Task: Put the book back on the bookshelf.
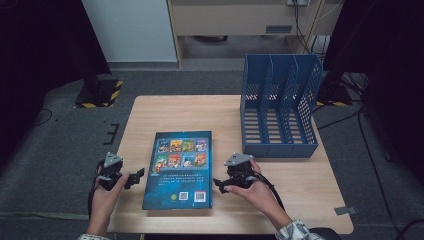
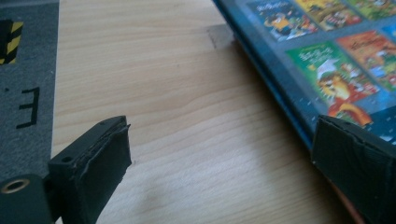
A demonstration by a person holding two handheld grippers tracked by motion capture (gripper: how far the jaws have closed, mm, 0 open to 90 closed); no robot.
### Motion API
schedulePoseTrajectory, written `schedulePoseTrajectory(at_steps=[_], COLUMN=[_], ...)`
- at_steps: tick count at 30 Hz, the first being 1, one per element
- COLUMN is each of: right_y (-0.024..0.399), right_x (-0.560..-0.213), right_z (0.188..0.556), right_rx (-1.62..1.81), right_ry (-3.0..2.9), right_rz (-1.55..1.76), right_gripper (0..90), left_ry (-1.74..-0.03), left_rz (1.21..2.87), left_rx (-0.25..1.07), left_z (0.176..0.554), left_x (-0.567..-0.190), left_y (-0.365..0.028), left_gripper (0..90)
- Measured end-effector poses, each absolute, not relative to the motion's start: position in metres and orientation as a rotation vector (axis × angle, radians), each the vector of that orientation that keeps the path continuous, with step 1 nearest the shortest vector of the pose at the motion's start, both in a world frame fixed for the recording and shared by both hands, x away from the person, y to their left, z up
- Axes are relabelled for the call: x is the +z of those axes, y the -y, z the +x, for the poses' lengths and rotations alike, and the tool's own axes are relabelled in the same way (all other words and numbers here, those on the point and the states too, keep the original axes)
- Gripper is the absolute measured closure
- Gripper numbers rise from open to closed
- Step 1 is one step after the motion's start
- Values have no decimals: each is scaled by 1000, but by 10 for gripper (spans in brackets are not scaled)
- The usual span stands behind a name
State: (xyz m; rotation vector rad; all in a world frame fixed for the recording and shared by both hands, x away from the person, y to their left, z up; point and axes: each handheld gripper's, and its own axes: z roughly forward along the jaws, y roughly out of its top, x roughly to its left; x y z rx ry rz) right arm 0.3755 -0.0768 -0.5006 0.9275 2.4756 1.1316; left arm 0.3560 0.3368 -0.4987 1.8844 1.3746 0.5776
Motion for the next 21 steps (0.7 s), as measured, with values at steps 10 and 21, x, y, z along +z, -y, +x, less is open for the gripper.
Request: schedulePoseTrajectory(at_steps=[10, 21], right_y=[60, 39], right_x=[-489, -504], right_z=[366, 369], right_rx=[1261, 1247], right_ry=[-2487, -2573], right_rz=[833, 851], right_gripper=[80, 37], left_ry=[-1194, -1149], left_rz=[1988, 1991], left_rx=[426, 383], left_z=[358, 366], left_x=[-502, -507], left_y=[-300, -294], left_gripper=[41, 25])
